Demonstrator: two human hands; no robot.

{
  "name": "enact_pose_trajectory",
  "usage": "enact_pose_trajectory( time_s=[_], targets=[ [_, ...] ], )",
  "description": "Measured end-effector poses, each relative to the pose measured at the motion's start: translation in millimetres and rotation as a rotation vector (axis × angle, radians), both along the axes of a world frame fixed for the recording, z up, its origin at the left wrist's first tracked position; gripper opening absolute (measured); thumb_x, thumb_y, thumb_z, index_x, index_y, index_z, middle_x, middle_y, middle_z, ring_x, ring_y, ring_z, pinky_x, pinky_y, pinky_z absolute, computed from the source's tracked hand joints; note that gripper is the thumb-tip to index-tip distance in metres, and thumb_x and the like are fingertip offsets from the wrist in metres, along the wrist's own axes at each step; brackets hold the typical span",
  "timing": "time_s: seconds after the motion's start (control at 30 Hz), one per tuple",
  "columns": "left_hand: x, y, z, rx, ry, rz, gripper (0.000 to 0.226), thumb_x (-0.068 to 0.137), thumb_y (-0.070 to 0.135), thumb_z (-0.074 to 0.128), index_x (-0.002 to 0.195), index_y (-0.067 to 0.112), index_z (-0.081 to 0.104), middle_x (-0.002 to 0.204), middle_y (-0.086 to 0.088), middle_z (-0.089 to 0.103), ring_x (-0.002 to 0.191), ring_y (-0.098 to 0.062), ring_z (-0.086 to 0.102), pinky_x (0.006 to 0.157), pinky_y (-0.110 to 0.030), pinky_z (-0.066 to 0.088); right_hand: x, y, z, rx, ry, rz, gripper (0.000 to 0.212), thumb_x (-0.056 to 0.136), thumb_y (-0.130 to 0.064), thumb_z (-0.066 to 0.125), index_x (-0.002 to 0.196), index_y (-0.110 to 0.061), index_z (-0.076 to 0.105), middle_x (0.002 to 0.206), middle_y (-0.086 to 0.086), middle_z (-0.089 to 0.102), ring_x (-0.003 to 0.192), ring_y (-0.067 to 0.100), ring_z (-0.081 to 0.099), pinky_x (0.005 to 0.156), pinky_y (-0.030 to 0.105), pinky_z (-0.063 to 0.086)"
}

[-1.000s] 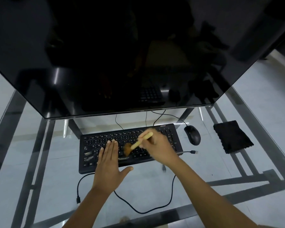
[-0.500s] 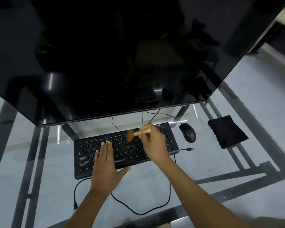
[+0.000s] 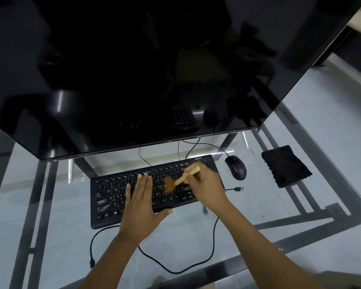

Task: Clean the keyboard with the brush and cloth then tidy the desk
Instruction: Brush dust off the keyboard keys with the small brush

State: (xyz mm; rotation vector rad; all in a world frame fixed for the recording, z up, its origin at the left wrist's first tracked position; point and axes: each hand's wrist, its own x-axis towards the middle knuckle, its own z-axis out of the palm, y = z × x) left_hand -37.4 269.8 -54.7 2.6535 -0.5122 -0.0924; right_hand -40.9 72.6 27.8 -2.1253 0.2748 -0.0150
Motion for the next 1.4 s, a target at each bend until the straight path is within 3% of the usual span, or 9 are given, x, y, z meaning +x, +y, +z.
enact_pose_trajectory(
  time_s=[0.07,0.47,0.6,0.73,0.87,0.97,1.07,1.23,1.4],
  targets=[
    [3.6,-8.1,2.0,0.017,-0.005,-0.024,0.109,0.072,0.080,0.040,0.152,0.011,0.012,0.160,0.000,0.003,0.147,-0.012,-0.008,0.116,-0.036,-0.015,-0.3,-7.5,4.4,0.029,-0.104,-0.110,0.004,0.092,-0.013,0.060,0.093,-0.016,0.063,0.082,-0.001,0.070,0.068,0.007,0.069,0.055,0.013,0.051],
    [10.4,-35.1,1.5,0.028,0.042,-0.112,0.109,0.076,0.068,0.059,0.152,0.011,0.007,0.161,-0.002,-0.003,0.146,-0.013,-0.015,0.119,-0.045,-0.008,10.4,-12.2,5.9,-0.053,-0.001,0.166,0.003,0.091,-0.018,0.061,0.090,-0.021,0.063,0.081,0.001,0.071,0.071,0.010,0.069,0.066,0.026,0.057],
    [9.8,-40.4,-0.4,0.037,0.044,-0.091,0.110,0.072,0.077,0.043,0.152,0.010,0.008,0.160,-0.003,0.000,0.146,-0.013,-0.013,0.119,-0.046,-0.007,25.4,-22.5,4.9,-0.132,-0.214,-0.094,0.004,0.091,-0.012,0.061,0.092,-0.015,0.063,0.082,-0.006,0.068,0.068,0.004,0.061,0.064,0.016,0.049],
    [15.6,-44.3,-0.2,0.044,0.022,-0.104,0.111,0.071,0.080,0.039,0.151,0.009,0.010,0.160,-0.004,0.001,0.146,-0.014,-0.014,0.118,-0.045,-0.009,28.2,-33.2,8.4,-0.045,-0.047,0.000,0.004,0.092,-0.015,0.060,0.090,-0.019,0.061,0.074,-0.008,0.069,0.067,0.012,0.067,0.063,0.028,0.056],
    [20.3,-55.0,5.0,0.048,0.010,-0.128,0.113,0.070,0.081,0.039,0.152,0.010,0.007,0.160,-0.003,-0.001,0.145,-0.012,-0.016,0.119,-0.045,-0.007,24.9,-53.4,10.2,-0.091,-0.105,-0.202,0.008,0.092,-0.012,0.060,0.088,-0.018,0.059,0.067,-0.016,0.062,0.062,0.001,0.063,0.055,0.015,0.048],
    [25.4,-62.4,6.1,0.039,0.003,-0.145,0.113,0.070,0.080,0.041,0.152,0.009,0.008,0.160,-0.004,0.001,0.145,-0.012,-0.016,0.118,-0.045,-0.008,20.1,-55.3,8.5,-0.044,-0.005,-0.096,0.004,0.092,-0.014,0.060,0.088,-0.016,0.061,0.070,-0.006,0.069,0.070,0.015,0.069,0.063,0.031,0.057],
    [25.7,-71.6,6.5,0.040,0.015,-0.168,0.113,0.070,0.080,0.041,0.152,0.009,0.008,0.161,-0.004,0.001,0.145,-0.013,-0.014,0.118,-0.045,-0.007,17.3,-64.2,7.2,-0.211,-0.083,-0.223,0.003,0.091,-0.011,0.060,0.091,-0.014,0.061,0.070,-0.015,0.058,0.061,-0.001,0.057,0.057,0.007,0.042],
    [25.9,-73.7,4.9,0.083,0.025,-0.161,0.114,0.072,0.076,0.052,0.152,0.009,0.006,0.160,-0.008,-0.004,0.145,-0.017,-0.017,0.118,-0.044,-0.009,13.8,-70.6,14.9,-0.090,0.075,-0.080,0.004,0.092,-0.015,0.059,0.090,-0.014,0.062,0.073,-0.006,0.070,0.071,0.012,0.069,0.070,0.032,0.059],
    [21.3,-75.5,5.7,0.070,0.026,-0.154,0.113,0.073,0.071,0.059,0.151,0.007,0.008,0.160,-0.008,-0.003,0.145,-0.017,-0.016,0.118,-0.042,-0.011,8.7,-89.2,12.4,-0.171,-0.068,-0.312,0.005,0.093,-0.016,0.057,0.090,-0.017,0.062,0.078,0.003,0.069,0.068,0.015,0.064,0.062,0.027,0.050]
  ],
)
